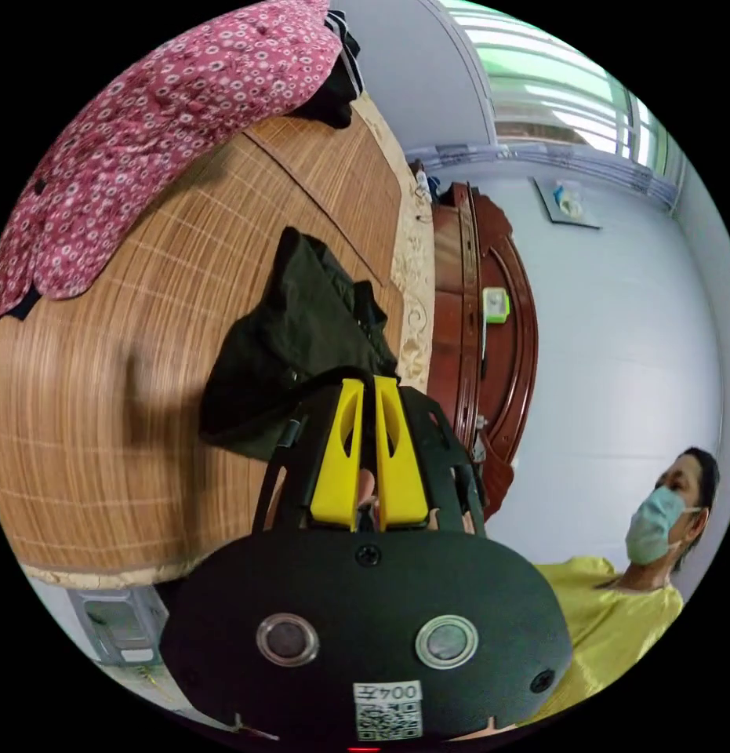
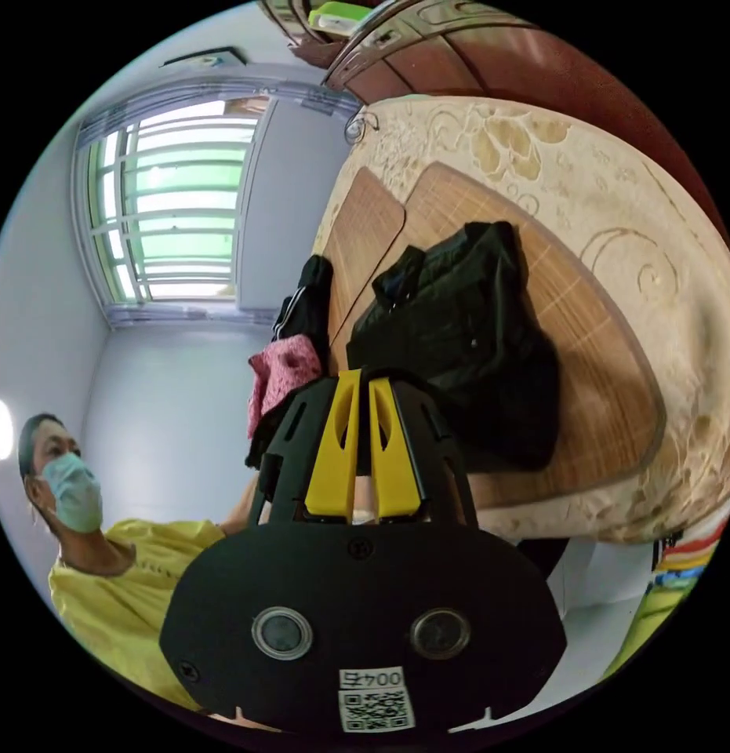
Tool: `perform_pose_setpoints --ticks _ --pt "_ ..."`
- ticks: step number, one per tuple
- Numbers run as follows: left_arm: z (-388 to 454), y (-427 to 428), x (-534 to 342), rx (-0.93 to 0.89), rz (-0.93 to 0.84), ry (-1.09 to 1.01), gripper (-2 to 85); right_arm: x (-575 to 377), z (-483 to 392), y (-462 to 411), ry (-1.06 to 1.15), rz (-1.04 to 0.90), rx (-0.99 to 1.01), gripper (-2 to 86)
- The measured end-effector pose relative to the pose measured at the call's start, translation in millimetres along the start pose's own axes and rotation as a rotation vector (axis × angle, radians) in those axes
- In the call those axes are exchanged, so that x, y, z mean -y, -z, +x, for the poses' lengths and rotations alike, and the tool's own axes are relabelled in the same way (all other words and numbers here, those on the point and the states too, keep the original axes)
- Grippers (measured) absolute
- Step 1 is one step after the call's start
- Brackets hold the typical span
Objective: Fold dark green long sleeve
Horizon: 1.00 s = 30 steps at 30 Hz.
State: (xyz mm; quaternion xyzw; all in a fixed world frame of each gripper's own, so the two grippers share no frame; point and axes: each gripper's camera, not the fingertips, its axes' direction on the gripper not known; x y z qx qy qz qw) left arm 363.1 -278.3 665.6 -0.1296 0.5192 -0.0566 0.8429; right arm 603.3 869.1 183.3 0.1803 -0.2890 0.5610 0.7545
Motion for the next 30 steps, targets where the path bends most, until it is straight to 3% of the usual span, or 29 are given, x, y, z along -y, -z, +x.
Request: perform_pose_setpoints --ticks 8,14,18,26,30 --pt "-10 -83 81 0.090 0.043 0.030 3.6 130 48 -55 -0.099 0.038 -0.126 0.7" --pt "-15 -121 102 0.178 0.066 0.040 4.2 165 70 -87 -0.203 0.047 -0.201 1.7" --pt "-9 -110 110 0.120 0.141 0.021 6.0 173 69 -95 -0.223 0.064 -0.191 3.4" --pt "35 -49 109 0.113 0.188 -0.150 11.0 173 -1 -94 0.064 0.061 -0.446 12.1" --pt "84 -38 79 0.348 -0.045 -0.459 13.9 139 -54 -92 0.311 0.022 -0.563 12.7"
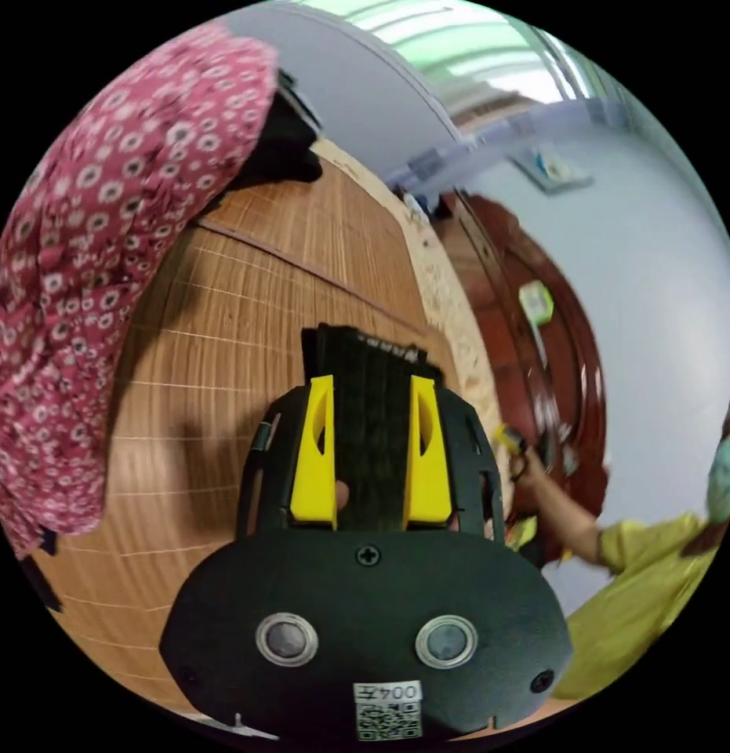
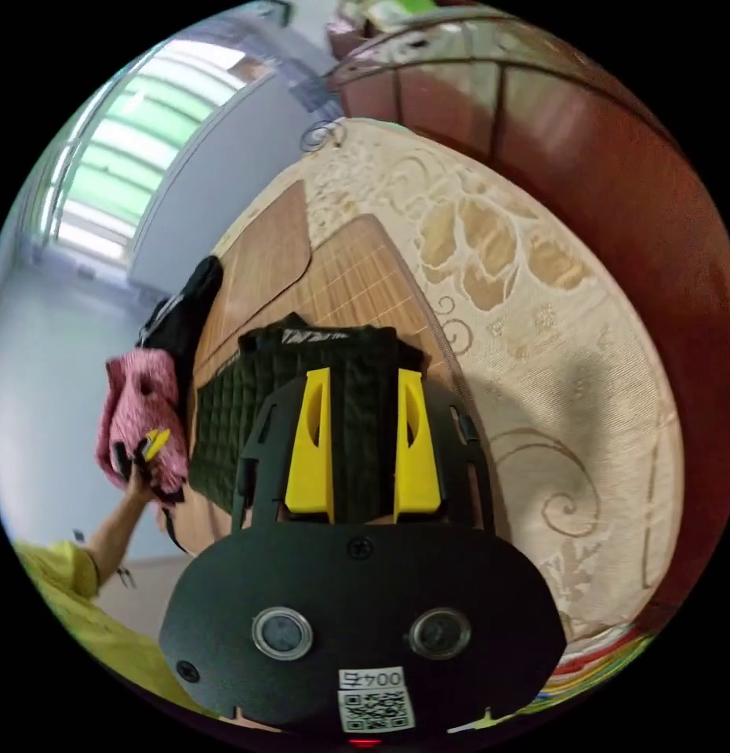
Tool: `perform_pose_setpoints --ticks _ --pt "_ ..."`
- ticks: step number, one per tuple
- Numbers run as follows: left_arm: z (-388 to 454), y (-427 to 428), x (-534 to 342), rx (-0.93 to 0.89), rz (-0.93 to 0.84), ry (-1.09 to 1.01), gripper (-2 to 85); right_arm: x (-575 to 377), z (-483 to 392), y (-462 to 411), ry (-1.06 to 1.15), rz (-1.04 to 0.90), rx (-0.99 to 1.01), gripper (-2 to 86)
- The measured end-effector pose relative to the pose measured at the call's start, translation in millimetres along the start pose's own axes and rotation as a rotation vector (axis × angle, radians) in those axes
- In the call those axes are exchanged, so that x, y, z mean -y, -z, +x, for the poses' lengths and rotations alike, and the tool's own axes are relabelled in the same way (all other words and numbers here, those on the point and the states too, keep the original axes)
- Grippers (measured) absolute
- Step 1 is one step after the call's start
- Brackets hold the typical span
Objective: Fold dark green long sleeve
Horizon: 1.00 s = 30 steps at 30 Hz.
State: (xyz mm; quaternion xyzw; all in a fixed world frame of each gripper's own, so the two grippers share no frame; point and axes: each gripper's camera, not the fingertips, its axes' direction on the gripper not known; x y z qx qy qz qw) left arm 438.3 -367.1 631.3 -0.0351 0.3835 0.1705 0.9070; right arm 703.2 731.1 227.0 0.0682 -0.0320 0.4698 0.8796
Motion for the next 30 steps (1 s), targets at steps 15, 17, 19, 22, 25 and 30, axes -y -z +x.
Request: perform_pose_setpoints --ticks 15,17,19,22,25,30 --pt "96 -21 7 0.159 -0.444 -0.515 22.3 -139 -110 -43 0.245 -0.296 -0.221 15.0" --pt "106 -23 16 0.123 -0.484 -0.550 22.5 -133 -109 -51 0.220 -0.318 -0.222 15.6" --pt "119 -23 23 0.116 -0.516 -0.590 22.6 -130 -112 -54 0.215 -0.325 -0.214 15.7" --pt "125 -15 31 0.105 -0.516 -0.570 22.3 -125 -121 -60 0.241 -0.354 -0.229 15.1" --pt "128 -4 42 0.091 -0.499 -0.534 20.8 -121 -133 -61 0.246 -0.352 -0.174 12.9" --pt "137 5 61 0.107 -0.560 -0.536 14.9 -116 -156 -68 0.293 -0.382 -0.162 9.6"
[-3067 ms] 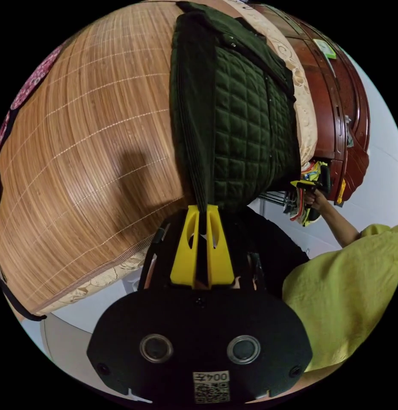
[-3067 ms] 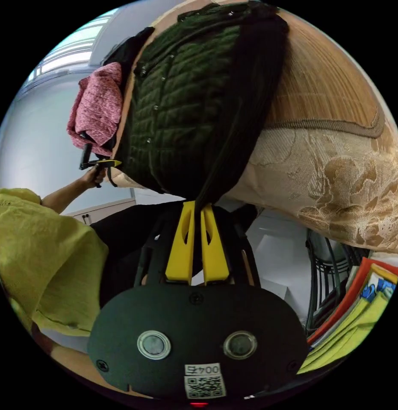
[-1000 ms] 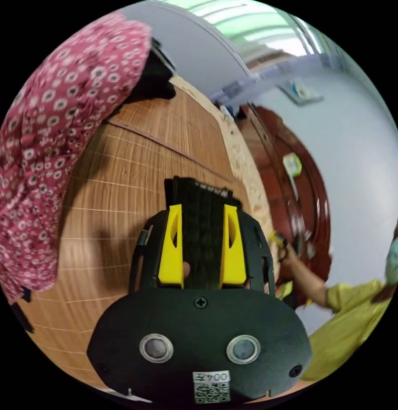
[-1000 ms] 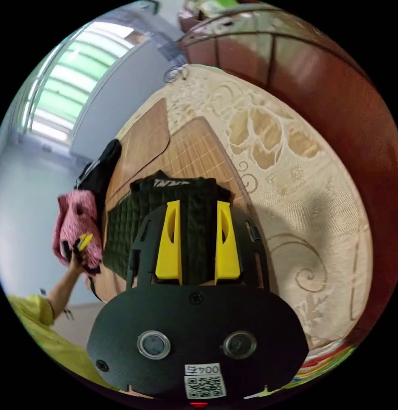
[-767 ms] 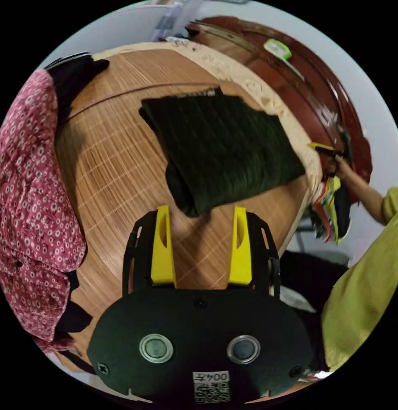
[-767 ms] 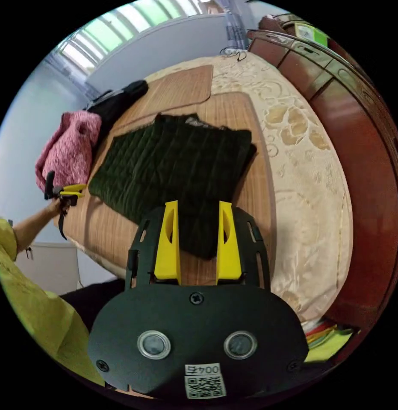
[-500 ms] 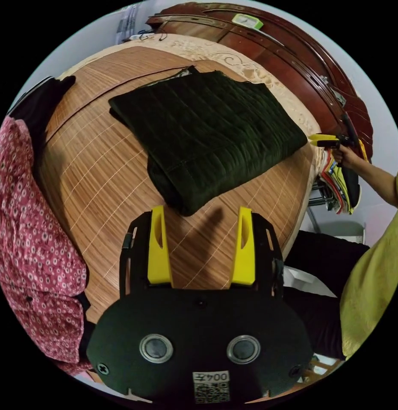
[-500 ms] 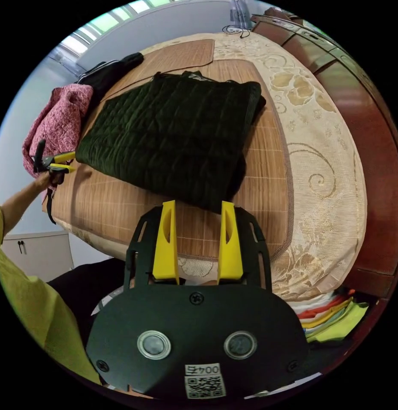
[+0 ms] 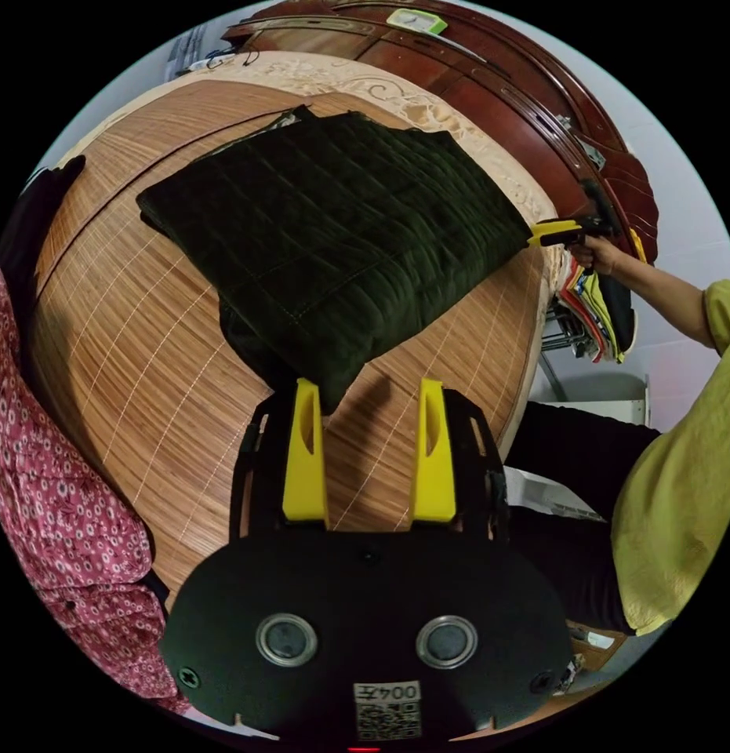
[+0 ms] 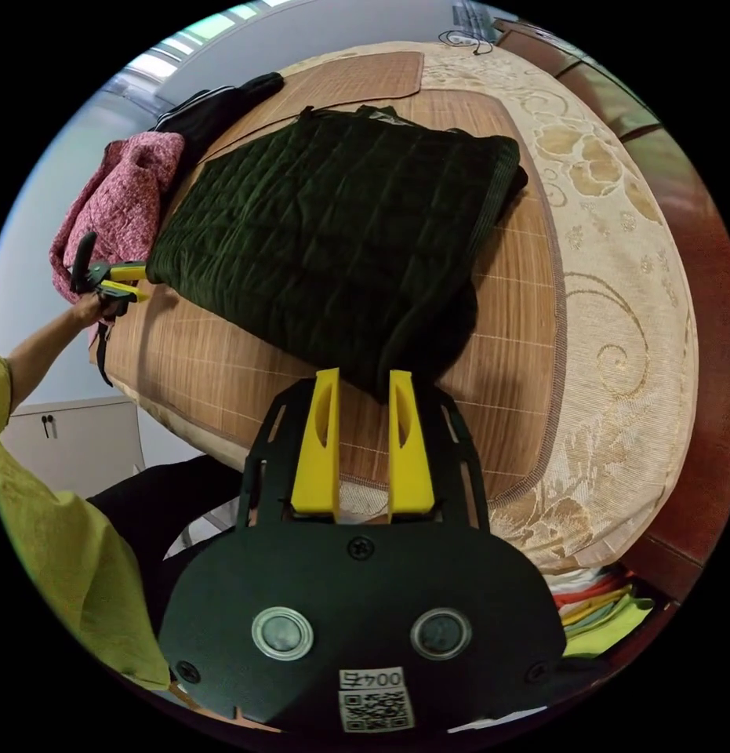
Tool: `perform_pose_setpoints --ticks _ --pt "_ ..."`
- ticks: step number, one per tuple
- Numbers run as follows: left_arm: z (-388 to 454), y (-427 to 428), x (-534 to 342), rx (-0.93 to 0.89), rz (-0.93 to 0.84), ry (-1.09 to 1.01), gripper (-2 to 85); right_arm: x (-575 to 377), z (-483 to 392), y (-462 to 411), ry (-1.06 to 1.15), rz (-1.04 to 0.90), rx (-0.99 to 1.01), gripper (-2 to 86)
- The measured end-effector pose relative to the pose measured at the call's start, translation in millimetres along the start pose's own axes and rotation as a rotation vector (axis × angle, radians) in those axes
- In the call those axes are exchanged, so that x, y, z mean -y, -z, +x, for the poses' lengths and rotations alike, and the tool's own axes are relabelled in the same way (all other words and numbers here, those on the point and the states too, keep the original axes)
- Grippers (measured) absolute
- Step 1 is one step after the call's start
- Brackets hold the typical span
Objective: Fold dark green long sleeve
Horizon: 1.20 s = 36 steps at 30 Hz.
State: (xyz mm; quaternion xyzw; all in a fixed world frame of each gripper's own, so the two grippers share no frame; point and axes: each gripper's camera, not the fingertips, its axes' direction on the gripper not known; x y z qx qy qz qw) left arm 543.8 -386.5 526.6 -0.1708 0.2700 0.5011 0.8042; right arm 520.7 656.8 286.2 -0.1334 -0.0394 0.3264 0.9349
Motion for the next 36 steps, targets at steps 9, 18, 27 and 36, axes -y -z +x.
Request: perform_pose_setpoints --ticks 9,18,27,36 --pt "-1 50 2 -0.014 -0.056 0.034 4.5 -2 -29 37 0.035 0.077 0.031 1.6" --pt "40 43 -57 0.078 -0.195 0.044 3.4 -36 -80 -11 0.078 -0.116 -0.086 2.3" --pt "79 133 -120 0.143 -0.001 0.201 2.7 -47 -117 33 -0.036 0.016 -0.222 7.4" --pt "157 89 -52 0.185 0.073 0.033 1.9 19 -177 -12 0.092 0.069 -0.165 8.4"
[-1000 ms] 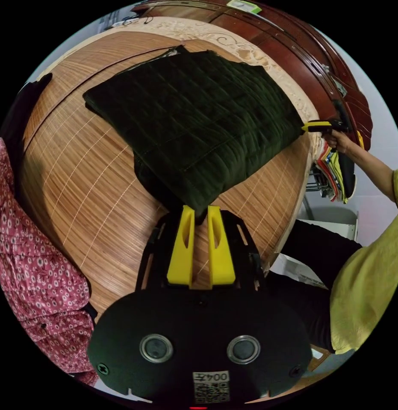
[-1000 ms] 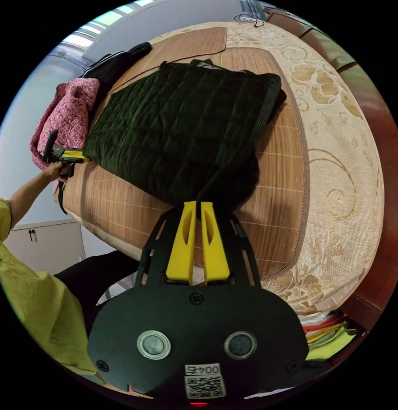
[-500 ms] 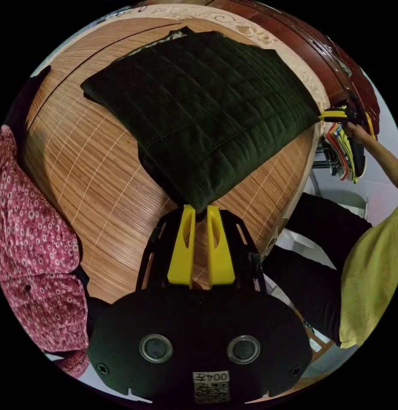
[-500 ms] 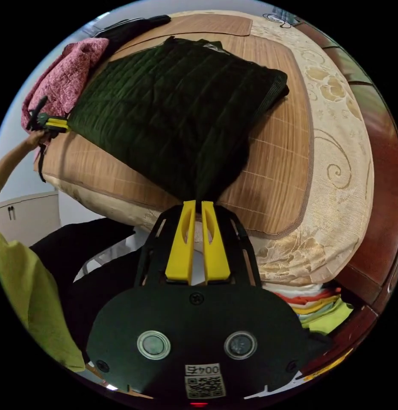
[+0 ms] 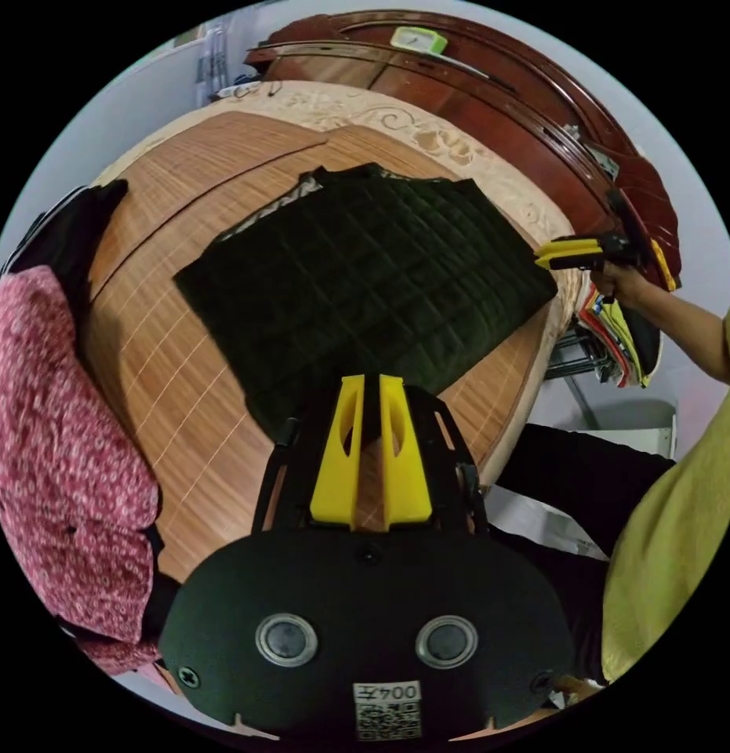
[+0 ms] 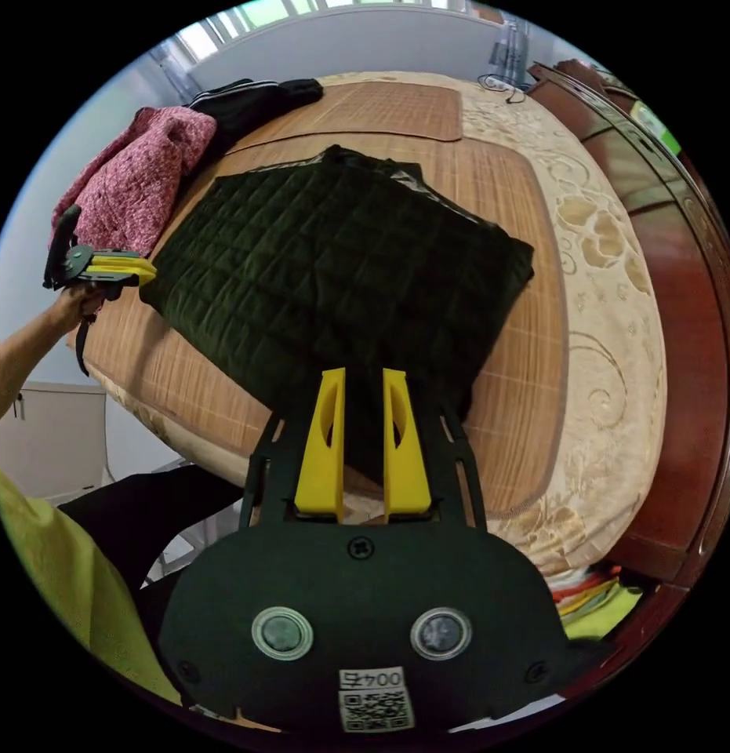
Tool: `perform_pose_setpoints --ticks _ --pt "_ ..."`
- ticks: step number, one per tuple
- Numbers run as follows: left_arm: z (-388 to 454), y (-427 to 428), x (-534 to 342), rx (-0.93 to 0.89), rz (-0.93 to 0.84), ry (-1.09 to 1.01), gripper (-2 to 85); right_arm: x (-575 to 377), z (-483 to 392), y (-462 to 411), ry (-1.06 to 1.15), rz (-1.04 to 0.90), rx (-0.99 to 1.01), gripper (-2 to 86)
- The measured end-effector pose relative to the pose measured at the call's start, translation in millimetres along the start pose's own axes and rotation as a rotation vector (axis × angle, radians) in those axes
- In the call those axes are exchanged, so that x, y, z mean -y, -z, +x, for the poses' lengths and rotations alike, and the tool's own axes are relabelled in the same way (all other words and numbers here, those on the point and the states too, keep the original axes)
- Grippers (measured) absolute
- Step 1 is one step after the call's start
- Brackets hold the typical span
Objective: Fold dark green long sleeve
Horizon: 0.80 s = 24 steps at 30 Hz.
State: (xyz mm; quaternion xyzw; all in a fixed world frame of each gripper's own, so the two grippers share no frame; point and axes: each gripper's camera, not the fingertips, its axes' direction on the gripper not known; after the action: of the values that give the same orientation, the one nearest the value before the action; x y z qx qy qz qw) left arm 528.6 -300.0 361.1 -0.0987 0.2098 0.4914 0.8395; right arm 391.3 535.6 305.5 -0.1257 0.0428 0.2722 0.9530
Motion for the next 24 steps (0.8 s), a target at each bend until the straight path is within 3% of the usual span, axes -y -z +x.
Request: perform_pose_setpoints --ticks 4,10,14,19,22,24 --pt "15 -46 -16 0.078 -0.056 -0.015 2.0 4 -14 -46 0.053 -0.108 -0.091 8.6" --pt "38 -41 -35 0.119 -0.014 -0.040 2.4 -6 -50 -56 0.120 -0.045 -0.254 8.0" --pt "29 -37 -36 0.013 -0.066 0.027 2.7 -4 -37 -36 -0.011 -0.040 -0.199 6.7" --pt "60 -39 -42 0.145 -0.116 -0.096 2.8 21 -27 -13 -0.070 0.076 -0.308 5.7" --pt "73 -41 -57 0.200 -0.081 -0.086 2.8 52 -8 -29 -0.086 0.017 -0.335 6.6" --pt "76 -42 -64 0.210 -0.069 -0.069 2.8 63 12 -50 -0.147 -0.075 -0.240 7.9"
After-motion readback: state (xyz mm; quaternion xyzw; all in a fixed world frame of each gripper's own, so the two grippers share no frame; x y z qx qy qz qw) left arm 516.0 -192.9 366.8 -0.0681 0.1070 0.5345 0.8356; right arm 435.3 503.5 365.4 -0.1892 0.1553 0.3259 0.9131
